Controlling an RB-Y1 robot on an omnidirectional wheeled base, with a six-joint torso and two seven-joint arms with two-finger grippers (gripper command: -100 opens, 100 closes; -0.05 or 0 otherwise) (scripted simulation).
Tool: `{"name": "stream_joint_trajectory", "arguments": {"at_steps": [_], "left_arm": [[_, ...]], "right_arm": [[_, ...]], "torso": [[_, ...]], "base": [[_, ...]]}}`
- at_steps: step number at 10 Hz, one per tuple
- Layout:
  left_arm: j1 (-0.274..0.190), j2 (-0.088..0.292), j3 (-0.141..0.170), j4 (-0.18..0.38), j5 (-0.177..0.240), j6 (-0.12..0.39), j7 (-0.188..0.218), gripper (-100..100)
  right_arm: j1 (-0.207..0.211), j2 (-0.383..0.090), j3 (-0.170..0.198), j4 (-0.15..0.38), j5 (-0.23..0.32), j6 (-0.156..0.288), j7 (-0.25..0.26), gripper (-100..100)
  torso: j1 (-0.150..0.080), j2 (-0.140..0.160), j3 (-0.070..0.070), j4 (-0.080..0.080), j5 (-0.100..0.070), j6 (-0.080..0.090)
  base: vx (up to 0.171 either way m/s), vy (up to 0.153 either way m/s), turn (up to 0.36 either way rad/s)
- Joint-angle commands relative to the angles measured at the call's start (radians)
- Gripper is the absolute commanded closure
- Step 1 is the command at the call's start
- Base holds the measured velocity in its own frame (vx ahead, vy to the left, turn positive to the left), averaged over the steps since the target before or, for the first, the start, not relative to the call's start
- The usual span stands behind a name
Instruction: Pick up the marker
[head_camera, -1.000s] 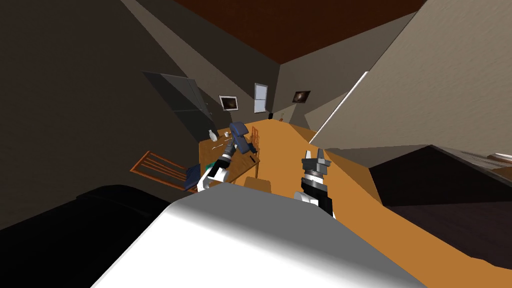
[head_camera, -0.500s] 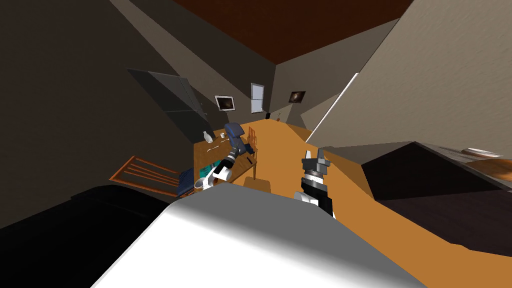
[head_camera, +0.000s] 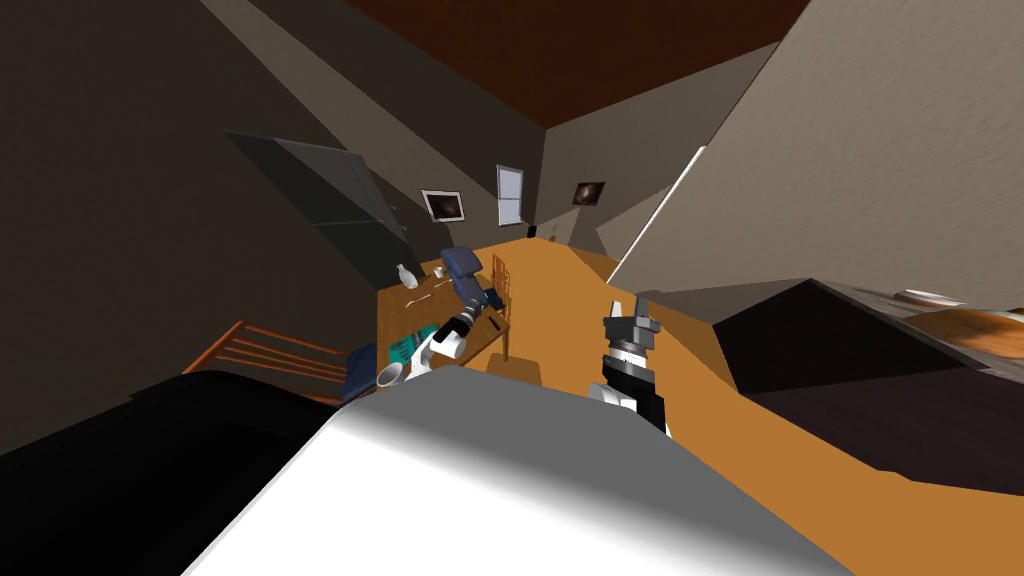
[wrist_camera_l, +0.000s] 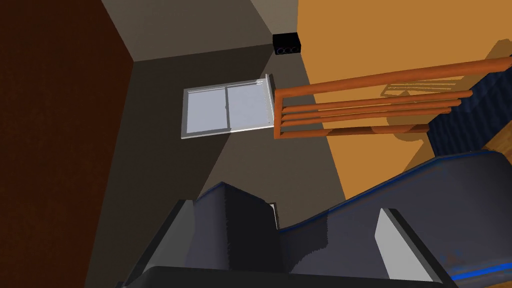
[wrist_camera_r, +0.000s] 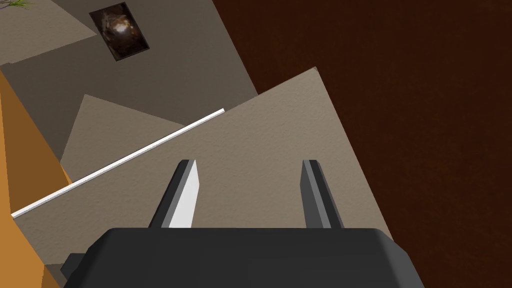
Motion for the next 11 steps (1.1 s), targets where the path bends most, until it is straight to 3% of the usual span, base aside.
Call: {"name": "stream_joint_trajectory", "arguments": {"at_steps": [1, 2, 9, 10, 11], "left_arm": [[-0.028, 0.016, -0.020, 0.050, 0.027, 0.050, -0.023, -100], [-0.028, 0.016, -0.020, 0.059, 0.027, 0.060, -0.023, -100], [-0.122, 0.091, -0.080, 0.238, 0.117, 0.258, -0.095, -100], [-0.122, 0.091, -0.080, 0.248, 0.117, 0.261, -0.095, -100], [-0.141, 0.109, -0.092, 0.283, 0.136, 0.302, -0.109, -100]], "right_arm": [[0.000, 0.000, 0.000, 0.000, 0.000, 0.000, 0.000, 0], [0.000, 0.000, 0.000, 0.000, 0.000, 0.000, 0.000, 0], [0.000, 0.000, 0.000, 0.000, 0.000, 0.000, 0.000, 0], [0.000, 0.000, 0.000, 0.000, 0.000, 0.000, 0.000, 0], [0.000, 0.000, 0.000, 0.000, 0.000, 0.000, 0.000, 0]], "torso": [[0.000, 0.000, 0.000, 0.000, 0.000, 0.000], [-0.001, -0.001, 0.000, 0.000, 0.000, 0.000], [0.001, 0.000, 0.000, 0.000, 0.000, -0.001], [0.001, 0.000, 0.000, 0.000, 0.000, 0.000], [0.001, 0.001, 0.000, 0.000, 0.000, -0.001]], "base": [[0.063, -0.046, -0.121], [0.048, -0.023, -0.025], [0.051, -0.025, -0.067], [0.037, -0.013, -0.030], [0.037, -0.025, -0.073]]}}
